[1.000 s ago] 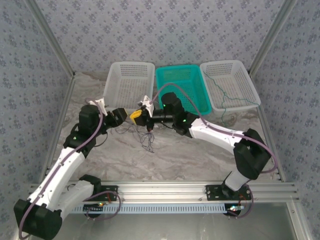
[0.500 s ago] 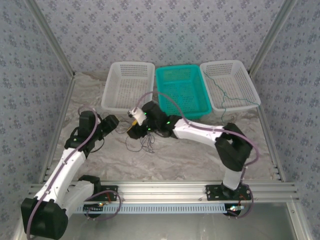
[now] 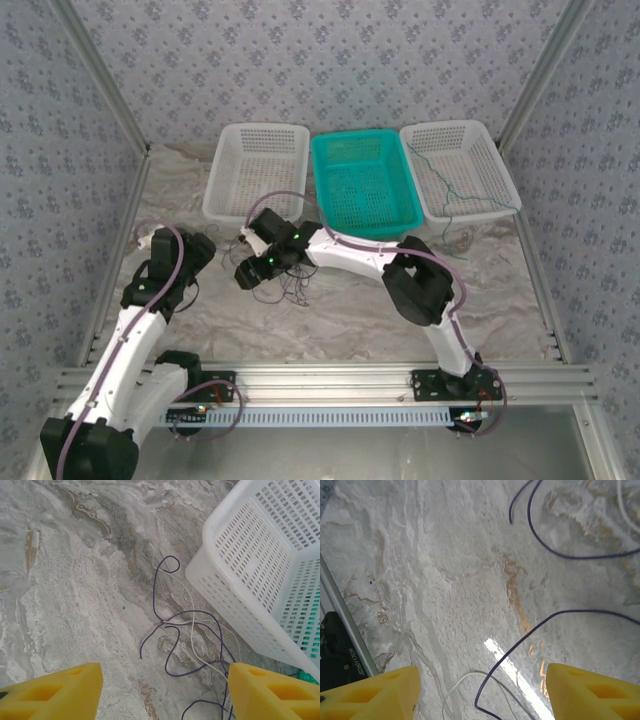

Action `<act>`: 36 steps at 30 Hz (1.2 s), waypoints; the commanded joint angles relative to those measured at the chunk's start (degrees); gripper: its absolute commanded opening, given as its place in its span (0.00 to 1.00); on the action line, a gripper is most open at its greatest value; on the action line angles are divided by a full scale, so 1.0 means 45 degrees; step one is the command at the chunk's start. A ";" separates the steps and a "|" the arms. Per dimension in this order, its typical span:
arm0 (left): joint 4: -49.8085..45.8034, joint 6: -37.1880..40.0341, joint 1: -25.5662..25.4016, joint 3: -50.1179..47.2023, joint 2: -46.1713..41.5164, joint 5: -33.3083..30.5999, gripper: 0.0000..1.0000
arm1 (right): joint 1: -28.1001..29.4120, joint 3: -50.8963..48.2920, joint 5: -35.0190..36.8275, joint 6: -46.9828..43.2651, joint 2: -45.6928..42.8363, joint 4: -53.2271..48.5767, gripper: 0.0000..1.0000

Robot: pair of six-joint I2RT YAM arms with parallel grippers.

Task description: Untangle the cables

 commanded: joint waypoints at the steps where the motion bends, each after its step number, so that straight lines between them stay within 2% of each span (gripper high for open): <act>1: 0.0131 0.0074 0.0057 0.0058 -0.0370 0.0189 0.67 | 0.0137 0.0855 -0.0096 0.0120 0.0863 -0.1803 0.69; 4: 0.0480 0.0508 0.0068 -0.0092 -0.0571 0.0502 0.68 | 0.0249 0.1804 -0.0278 -0.0262 0.1605 -0.2847 0.67; 6: 0.0533 0.0544 0.0064 -0.0153 -0.0633 0.0408 0.68 | 0.0357 0.2349 -0.0357 -0.0430 0.2054 -0.3263 0.58; 9: 0.0567 0.0501 0.0087 -0.0174 -0.0557 0.0379 0.68 | 0.0353 0.2723 -0.0407 -0.0449 0.2303 -0.3568 0.31; 11: 0.0570 0.0430 0.0086 -0.0188 -0.0456 0.0505 0.69 | 0.0144 0.2319 -0.0603 -0.0258 0.1946 -0.3054 0.00; 15: 0.0588 0.0402 0.0088 -0.0145 -0.0119 0.1089 0.69 | -0.0477 0.0476 -0.1860 -0.0255 -0.0123 -0.0936 0.00; 19: 0.1014 0.0465 0.0109 -0.0024 0.0721 0.2610 0.70 | -0.1487 -0.1788 -0.3580 -0.0551 -0.2664 0.0728 0.00; 23: 0.1607 0.0468 0.0123 -0.0032 0.1811 0.3619 0.70 | -0.2084 -0.2107 -0.4554 -0.1802 -0.4312 0.0082 0.00; 28: 0.2666 0.0267 0.0117 -0.0314 0.2724 0.4476 0.73 | -0.2321 -0.1703 -0.5474 -0.2529 -0.5184 -0.0228 0.00; 32: 0.4200 -0.0172 0.0098 -0.0425 0.3771 0.6409 0.92 | -0.2343 -0.1389 -0.6052 -0.2738 -0.5363 -0.0319 0.00; 34: 0.4694 -0.0260 0.0084 -0.0307 0.4421 0.7208 0.96 | -0.2344 -0.1291 -0.6358 -0.2850 -0.5397 -0.0430 0.00; 36: 0.4761 -0.0267 0.0078 -0.0070 0.4977 0.7252 0.97 | -0.2361 -0.1273 -0.6997 -0.3143 -0.5540 -0.0515 0.00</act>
